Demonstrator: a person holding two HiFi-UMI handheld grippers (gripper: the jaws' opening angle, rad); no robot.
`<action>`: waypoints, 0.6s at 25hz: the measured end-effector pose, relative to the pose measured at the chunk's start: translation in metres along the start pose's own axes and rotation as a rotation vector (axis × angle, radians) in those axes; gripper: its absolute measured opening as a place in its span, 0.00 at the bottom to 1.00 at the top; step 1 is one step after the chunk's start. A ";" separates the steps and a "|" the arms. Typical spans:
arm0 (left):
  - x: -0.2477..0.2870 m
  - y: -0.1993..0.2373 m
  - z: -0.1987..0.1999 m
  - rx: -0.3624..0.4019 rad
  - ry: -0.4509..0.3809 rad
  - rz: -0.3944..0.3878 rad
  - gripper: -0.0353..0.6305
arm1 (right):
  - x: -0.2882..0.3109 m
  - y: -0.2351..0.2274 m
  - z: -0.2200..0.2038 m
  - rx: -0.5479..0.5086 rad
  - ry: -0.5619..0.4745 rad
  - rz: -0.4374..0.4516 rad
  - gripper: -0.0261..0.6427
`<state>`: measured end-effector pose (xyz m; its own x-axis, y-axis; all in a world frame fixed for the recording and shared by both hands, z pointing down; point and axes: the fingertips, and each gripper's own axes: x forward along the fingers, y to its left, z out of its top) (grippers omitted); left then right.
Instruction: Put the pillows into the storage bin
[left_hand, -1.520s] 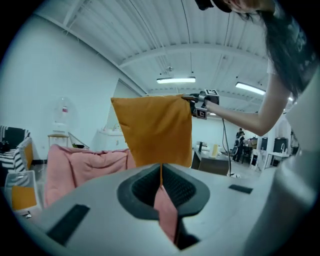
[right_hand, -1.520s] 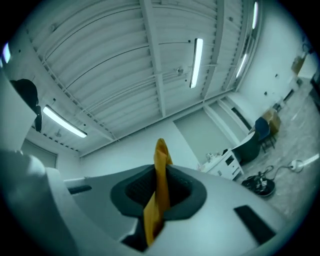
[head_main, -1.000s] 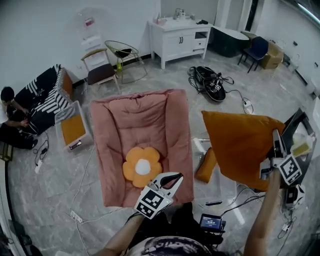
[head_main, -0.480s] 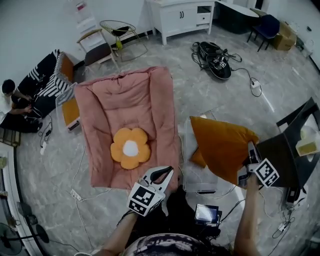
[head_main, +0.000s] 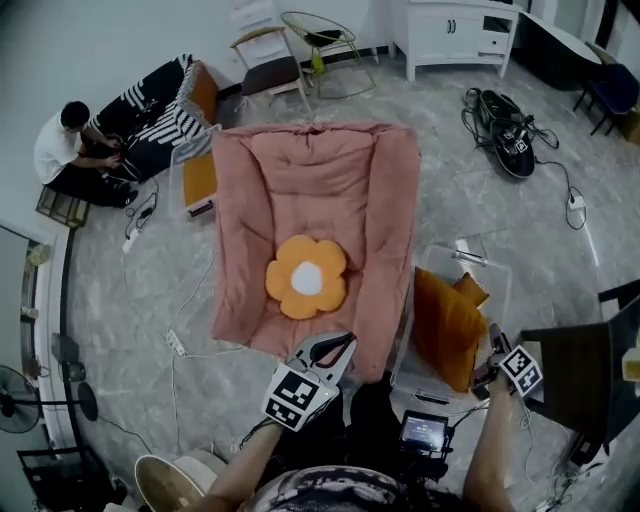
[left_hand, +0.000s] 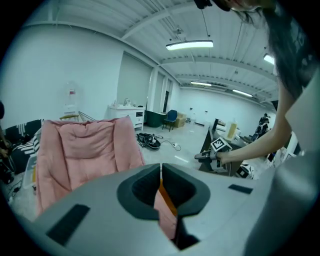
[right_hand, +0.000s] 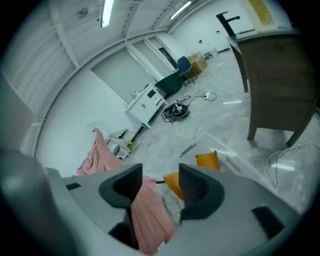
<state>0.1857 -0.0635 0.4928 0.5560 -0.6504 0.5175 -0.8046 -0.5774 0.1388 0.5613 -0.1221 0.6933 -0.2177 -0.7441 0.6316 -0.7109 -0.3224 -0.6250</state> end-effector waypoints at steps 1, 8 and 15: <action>-0.003 0.005 -0.001 -0.009 -0.003 0.014 0.09 | 0.004 0.014 0.003 -0.019 -0.003 0.041 0.39; -0.027 0.054 -0.014 -0.069 -0.017 0.067 0.09 | 0.040 0.149 -0.015 -0.275 0.058 0.252 0.40; -0.042 0.122 -0.027 -0.093 -0.033 0.039 0.09 | 0.092 0.278 -0.092 -0.443 0.170 0.374 0.40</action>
<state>0.0585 -0.0929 0.5105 0.5292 -0.6881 0.4965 -0.8408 -0.5041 0.1975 0.2824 -0.2267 0.6200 -0.5844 -0.6443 0.4933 -0.7686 0.2446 -0.5912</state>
